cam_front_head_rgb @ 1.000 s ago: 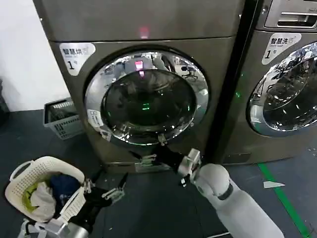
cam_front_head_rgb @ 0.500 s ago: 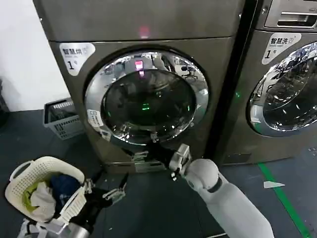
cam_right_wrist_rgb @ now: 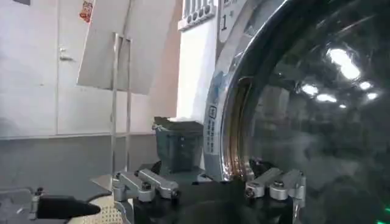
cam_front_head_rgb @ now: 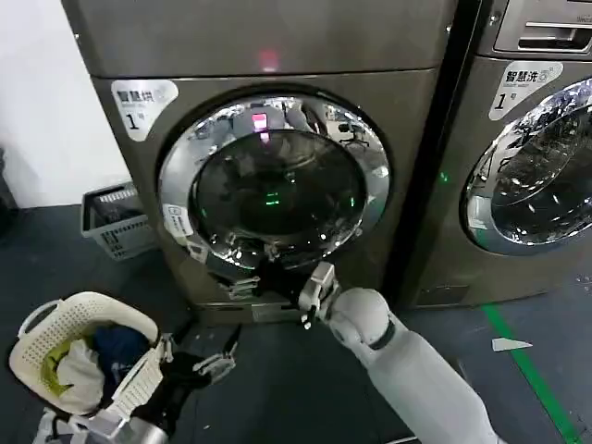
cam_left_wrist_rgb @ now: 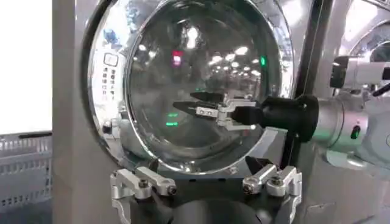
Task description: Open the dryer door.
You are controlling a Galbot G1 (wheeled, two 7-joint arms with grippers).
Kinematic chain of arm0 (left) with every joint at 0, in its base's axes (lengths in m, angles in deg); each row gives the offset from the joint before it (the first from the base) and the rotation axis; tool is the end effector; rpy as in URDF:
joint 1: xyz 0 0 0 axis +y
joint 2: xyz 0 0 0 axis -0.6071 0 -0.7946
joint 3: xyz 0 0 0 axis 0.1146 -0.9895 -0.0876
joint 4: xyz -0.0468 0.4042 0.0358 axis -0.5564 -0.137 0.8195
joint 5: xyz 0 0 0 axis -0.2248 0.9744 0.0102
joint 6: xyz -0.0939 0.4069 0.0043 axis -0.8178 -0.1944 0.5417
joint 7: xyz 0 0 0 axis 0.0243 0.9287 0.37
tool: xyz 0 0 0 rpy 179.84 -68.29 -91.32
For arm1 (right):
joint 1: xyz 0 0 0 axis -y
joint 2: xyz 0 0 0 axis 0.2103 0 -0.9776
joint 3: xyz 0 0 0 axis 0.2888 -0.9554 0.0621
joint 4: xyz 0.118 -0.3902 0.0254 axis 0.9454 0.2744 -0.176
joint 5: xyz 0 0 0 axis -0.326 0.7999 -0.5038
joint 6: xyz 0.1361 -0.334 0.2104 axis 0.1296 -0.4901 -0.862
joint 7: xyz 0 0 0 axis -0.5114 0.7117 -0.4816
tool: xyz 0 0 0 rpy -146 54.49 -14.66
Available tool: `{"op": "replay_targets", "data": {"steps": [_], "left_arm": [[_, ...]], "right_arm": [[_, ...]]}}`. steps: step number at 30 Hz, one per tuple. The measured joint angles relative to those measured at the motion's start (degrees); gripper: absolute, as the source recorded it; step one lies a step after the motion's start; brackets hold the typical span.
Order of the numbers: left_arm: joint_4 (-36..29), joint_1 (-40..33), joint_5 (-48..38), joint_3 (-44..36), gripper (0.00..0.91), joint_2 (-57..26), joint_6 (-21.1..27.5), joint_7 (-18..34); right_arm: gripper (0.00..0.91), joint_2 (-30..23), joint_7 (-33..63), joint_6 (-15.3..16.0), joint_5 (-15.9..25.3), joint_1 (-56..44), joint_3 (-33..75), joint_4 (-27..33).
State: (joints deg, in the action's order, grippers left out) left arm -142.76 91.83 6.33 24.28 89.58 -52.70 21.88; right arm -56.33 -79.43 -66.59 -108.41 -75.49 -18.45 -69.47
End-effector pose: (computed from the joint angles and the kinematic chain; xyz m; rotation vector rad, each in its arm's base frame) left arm 0.1598 0.0478 -0.2688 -0.4371 -3.0144 0.1549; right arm 0.4721 0.1546 -0.2346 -1.5966 2.6011 -0.0739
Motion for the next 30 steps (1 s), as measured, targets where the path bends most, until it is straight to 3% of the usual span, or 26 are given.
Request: {"op": "replay_targets", "data": {"steps": [30], "left_arm": [[0.59,-0.53,0.93,-0.4,0.907,0.04,-0.54,-0.4]], "right_arm": [[0.907,-4.06,1.1,-0.62,-0.06,4.36,-2.87,5.98]]}}
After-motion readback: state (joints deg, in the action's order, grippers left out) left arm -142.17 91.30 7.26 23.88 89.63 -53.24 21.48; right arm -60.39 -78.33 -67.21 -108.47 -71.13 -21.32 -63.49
